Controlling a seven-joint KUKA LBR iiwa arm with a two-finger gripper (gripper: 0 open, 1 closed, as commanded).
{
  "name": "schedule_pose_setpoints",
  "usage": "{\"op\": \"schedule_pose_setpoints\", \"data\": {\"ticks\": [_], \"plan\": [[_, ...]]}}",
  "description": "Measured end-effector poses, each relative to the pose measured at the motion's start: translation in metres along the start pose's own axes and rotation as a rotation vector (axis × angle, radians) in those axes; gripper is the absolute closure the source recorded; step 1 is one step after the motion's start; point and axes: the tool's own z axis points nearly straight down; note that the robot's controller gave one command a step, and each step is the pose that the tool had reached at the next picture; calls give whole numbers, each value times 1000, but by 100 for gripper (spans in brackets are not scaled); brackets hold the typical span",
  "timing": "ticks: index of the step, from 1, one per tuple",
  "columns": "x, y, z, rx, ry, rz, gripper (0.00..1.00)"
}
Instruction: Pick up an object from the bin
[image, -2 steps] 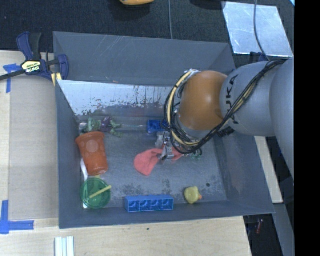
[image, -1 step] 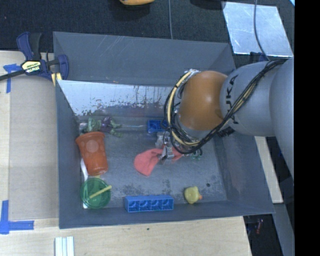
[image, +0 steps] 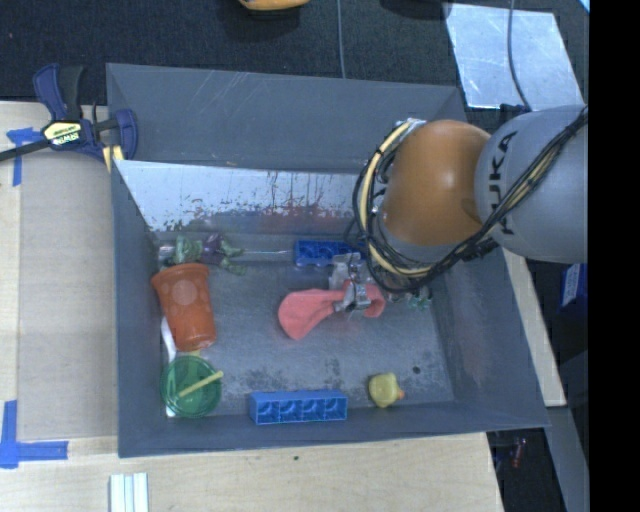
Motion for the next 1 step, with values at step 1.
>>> {"op": "schedule_pose_setpoints", "data": {"ticks": [1], "plan": [[-8,9,-13,3,-16,-236,100]]}}
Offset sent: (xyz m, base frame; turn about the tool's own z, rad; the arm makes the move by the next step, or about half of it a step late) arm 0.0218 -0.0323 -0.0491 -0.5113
